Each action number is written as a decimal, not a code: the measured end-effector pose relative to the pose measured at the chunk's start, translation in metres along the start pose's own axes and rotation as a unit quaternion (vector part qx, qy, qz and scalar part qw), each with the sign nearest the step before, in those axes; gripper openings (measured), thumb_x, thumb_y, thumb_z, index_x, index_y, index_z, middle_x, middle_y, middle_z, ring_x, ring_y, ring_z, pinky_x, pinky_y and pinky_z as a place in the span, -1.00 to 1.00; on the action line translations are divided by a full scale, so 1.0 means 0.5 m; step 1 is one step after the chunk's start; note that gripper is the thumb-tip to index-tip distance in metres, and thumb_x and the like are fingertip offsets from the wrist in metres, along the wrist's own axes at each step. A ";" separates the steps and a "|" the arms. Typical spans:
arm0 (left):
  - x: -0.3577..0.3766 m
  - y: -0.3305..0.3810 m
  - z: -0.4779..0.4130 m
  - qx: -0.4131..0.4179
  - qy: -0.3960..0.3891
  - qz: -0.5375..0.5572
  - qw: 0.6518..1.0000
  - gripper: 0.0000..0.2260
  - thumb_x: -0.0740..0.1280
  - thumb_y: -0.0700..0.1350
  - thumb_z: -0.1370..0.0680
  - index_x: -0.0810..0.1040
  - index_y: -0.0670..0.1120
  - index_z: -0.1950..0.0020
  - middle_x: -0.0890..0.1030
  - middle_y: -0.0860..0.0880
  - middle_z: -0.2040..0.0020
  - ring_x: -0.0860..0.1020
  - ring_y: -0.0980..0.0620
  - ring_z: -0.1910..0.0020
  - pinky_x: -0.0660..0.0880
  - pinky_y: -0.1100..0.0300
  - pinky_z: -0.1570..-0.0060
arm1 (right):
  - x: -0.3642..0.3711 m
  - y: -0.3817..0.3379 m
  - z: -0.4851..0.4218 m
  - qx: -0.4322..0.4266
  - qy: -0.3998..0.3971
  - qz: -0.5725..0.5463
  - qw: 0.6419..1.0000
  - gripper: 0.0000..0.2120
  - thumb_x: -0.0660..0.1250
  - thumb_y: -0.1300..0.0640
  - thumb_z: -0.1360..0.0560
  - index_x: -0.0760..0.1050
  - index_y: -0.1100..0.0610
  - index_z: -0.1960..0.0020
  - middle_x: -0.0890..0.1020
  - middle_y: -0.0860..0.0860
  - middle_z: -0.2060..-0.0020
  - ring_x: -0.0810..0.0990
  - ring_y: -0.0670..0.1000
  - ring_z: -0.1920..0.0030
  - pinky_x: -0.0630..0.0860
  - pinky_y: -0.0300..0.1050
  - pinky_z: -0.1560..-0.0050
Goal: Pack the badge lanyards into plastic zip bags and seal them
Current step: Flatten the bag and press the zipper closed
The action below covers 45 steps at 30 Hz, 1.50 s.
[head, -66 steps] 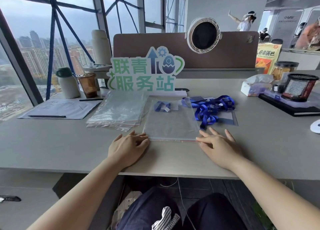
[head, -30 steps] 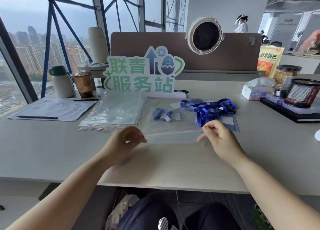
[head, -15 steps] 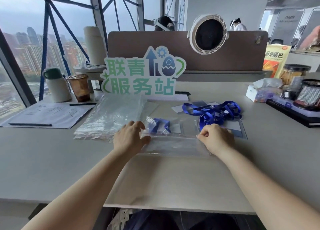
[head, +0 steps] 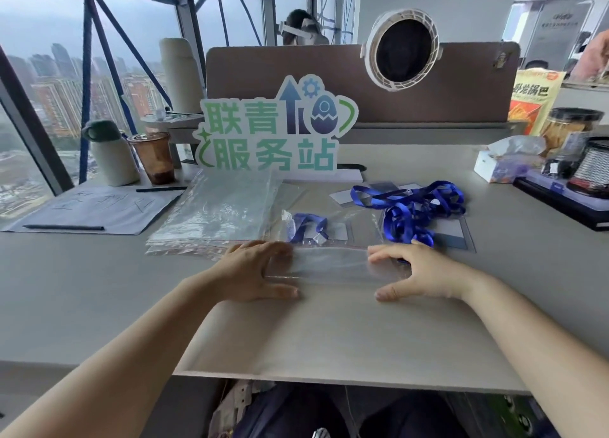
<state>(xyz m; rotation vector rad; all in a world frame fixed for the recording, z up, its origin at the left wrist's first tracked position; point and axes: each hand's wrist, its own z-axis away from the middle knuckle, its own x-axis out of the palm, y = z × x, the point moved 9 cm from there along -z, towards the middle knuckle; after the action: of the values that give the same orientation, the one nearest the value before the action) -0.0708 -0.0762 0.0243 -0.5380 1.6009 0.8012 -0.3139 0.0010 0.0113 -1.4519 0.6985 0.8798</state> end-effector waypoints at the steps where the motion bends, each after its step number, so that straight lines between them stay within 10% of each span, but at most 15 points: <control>1: 0.000 0.001 0.003 -0.010 0.001 0.009 1.000 -0.10 0.10 0.56 -0.12 0.28 0.21 -0.40 0.40 0.13 -0.38 0.30 0.03 -0.39 0.13 0.16 -0.33 | -0.003 -0.005 0.001 -0.005 0.011 0.007 1.000 -0.56 0.45 -0.33 -0.22 0.48 -0.34 -0.07 0.36 -0.43 -0.30 0.26 -0.11 -0.41 0.01 -0.08 -0.47; 5: -0.006 0.003 0.003 -0.023 0.017 0.026 0.999 -0.22 0.09 0.50 -0.18 0.32 0.24 -0.35 0.44 0.11 -0.33 0.30 0.03 -0.37 0.11 0.13 -0.33 | -0.021 -0.038 0.001 -0.021 0.081 0.046 0.995 -0.83 0.27 -0.02 -0.53 0.57 -0.22 -0.05 0.53 -0.23 -0.24 0.37 -0.23 -0.31 -0.14 -0.11 -0.49; 11: -0.021 -0.033 0.000 -0.083 0.120 0.166 0.975 -0.90 0.34 0.15 -0.44 0.51 0.16 0.13 0.61 0.16 0.18 0.58 0.00 0.00 0.44 0.15 0.02 | -0.052 -0.043 0.003 -0.005 0.141 -0.100 0.985 -0.80 0.21 0.04 -0.57 0.60 -0.03 0.09 0.68 -0.06 0.15 0.60 -0.10 0.03 0.48 0.02 -0.18; 17: -0.051 -0.032 -0.015 -0.148 0.168 0.395 0.891 -0.86 0.30 -0.18 -0.56 0.49 -0.15 0.20 0.66 -0.01 0.30 0.59 0.16 0.46 0.48 0.30 0.39 | -0.071 -0.061 0.002 0.016 0.096 -0.220 0.971 -0.55 0.43 -0.16 -0.31 0.45 -0.08 -0.14 0.70 -0.12 0.12 0.62 -0.16 0.04 0.47 -0.24 0.00; 22: -0.058 -0.061 -0.050 -0.234 0.156 0.115 0.953 -0.82 0.31 0.14 -0.50 0.53 0.05 0.13 0.62 -0.02 0.01 0.55 -0.07 0.02 0.46 0.10 0.01 | -0.071 0.008 -0.065 0.131 0.178 -0.117 0.968 -0.67 0.46 -0.08 -0.38 0.51 0.07 -0.03 0.64 -0.08 0.27 0.61 0.04 0.12 0.53 -0.01 0.01; 26: -0.055 -0.057 -0.079 -0.249 0.092 -0.039 0.963 -0.49 0.29 0.32 -0.42 0.46 0.10 -0.27 0.35 -0.03 -0.31 0.29 -0.12 -0.30 0.23 0.00 -0.25 | -0.085 0.012 -0.097 0.200 0.154 0.153 0.955 -0.39 0.40 -0.30 -0.30 0.38 -0.05 -0.24 0.51 -0.07 -0.19 0.42 0.07 -0.26 0.29 0.00 -0.26; 35: -0.046 -0.059 -0.142 -0.201 -0.015 -0.033 0.979 -0.56 0.30 0.20 -0.43 0.47 0.16 -0.30 0.28 0.04 -0.42 0.17 -0.10 -0.38 0.13 0.00 -0.27 | -0.081 0.011 -0.145 0.157 0.032 0.107 0.981 -0.54 0.16 -0.01 -0.55 0.21 -0.15 -0.43 0.47 -0.16 -0.28 0.27 0.01 -0.41 -0.11 0.04 -0.46; 45: -0.085 -0.070 -0.122 -0.160 0.148 0.149 0.964 -0.96 0.33 -0.02 -0.52 0.51 0.05 0.06 0.60 -0.02 -0.02 0.52 -0.06 -0.01 0.46 0.13 0.06 | -0.111 -0.016 -0.134 0.098 0.134 -0.074 0.983 -0.99 0.33 0.11 -0.49 0.51 0.02 0.10 0.61 -0.05 0.06 0.56 0.01 0.00 0.47 -0.09 -0.02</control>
<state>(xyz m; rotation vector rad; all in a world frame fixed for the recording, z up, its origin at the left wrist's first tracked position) -0.0777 -0.1485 0.0623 -0.6801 1.8670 1.2676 -0.3289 -0.0694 0.0608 -1.4359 0.8403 0.4904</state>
